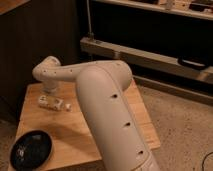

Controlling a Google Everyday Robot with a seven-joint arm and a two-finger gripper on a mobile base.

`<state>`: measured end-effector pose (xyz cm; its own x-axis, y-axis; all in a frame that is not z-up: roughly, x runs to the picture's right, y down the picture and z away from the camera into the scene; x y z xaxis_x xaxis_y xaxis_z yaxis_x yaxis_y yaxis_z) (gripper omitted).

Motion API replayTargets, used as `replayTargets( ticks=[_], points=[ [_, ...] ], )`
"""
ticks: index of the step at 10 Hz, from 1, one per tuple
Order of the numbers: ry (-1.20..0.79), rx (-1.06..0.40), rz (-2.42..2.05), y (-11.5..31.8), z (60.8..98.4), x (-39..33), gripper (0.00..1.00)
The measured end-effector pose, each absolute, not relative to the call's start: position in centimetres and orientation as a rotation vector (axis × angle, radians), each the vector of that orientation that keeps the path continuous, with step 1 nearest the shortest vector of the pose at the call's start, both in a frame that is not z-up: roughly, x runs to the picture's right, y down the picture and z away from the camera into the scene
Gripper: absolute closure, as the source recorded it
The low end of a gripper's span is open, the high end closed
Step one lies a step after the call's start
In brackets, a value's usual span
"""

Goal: Place the bottle in the ceramic bowl

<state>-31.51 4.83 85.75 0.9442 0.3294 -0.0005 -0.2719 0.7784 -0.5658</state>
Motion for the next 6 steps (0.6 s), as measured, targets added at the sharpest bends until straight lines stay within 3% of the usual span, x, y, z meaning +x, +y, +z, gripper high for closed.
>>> replayTargets(
  ticks=[3, 6],
  points=[
    [-0.109, -0.59, 0.303, 5.9, 86.6, -32.3, 0.35],
    [-0.142, -0.586, 0.291, 7.5, 84.7, -32.4, 0.35]
  ],
)
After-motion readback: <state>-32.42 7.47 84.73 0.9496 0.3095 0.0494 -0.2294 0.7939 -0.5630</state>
